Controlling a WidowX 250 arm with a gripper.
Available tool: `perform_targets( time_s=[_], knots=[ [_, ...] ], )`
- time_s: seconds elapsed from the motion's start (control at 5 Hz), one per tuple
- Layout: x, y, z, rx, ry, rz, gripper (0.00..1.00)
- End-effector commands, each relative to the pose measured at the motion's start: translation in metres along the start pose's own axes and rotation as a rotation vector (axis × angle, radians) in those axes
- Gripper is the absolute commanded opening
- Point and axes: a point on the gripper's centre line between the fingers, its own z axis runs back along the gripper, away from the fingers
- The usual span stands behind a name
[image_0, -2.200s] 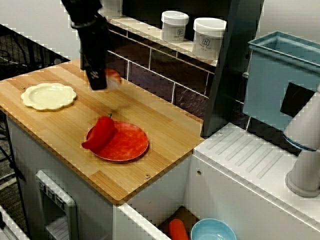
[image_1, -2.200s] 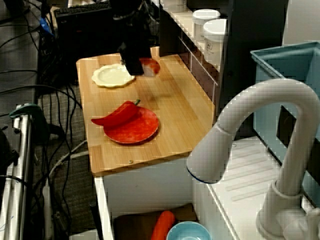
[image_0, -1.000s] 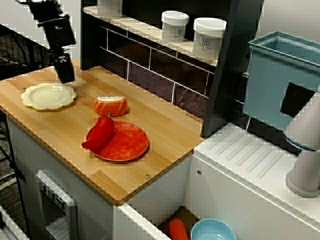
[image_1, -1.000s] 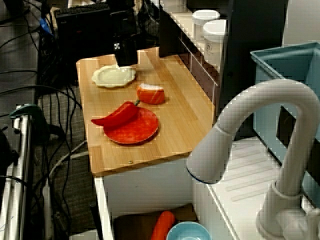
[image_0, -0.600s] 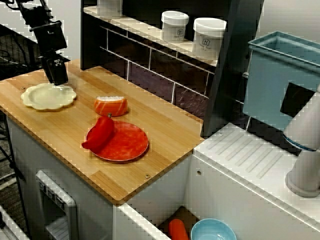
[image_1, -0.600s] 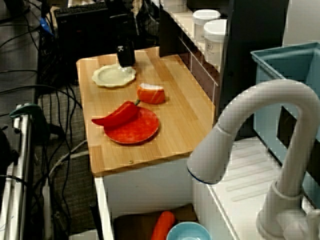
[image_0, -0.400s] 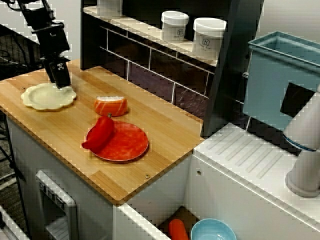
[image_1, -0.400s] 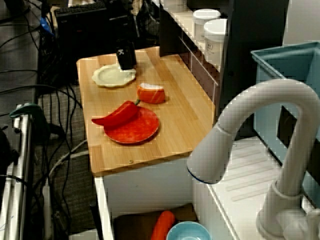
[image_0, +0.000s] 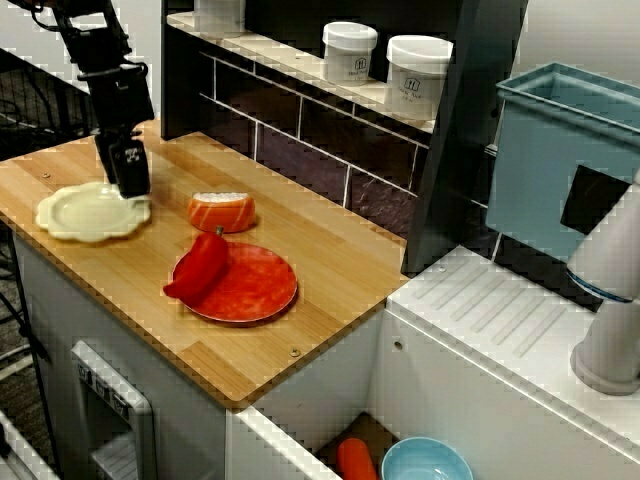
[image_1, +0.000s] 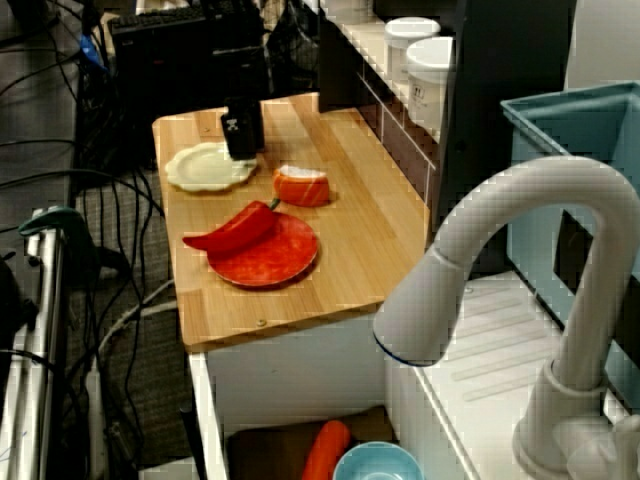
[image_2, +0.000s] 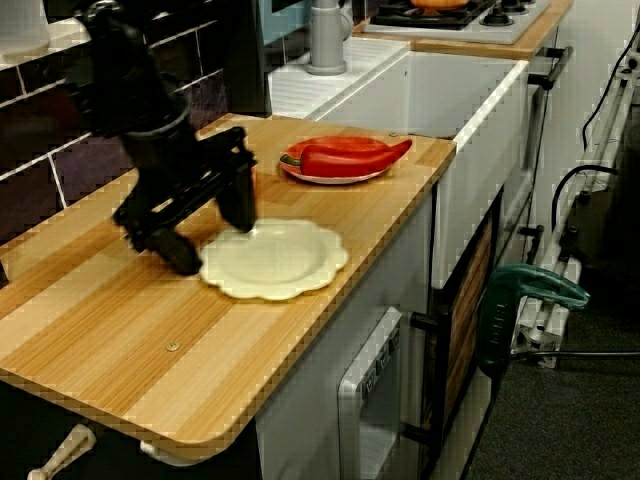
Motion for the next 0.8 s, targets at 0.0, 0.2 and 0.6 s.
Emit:
perform_targets(
  time_s=[0.0, 0.2, 0.6],
  knots=[
    [0.0135, -0.0265, 0.0091, 0.245, -0.09, 0.012, 1.0],
    [0.0167, -0.0307, 0.008, 0.274, -0.088, 0.015, 1.0],
    [0.0194, -0.031, 0.0172, 0.259, -0.072, 0.023, 1.0]
  ],
)
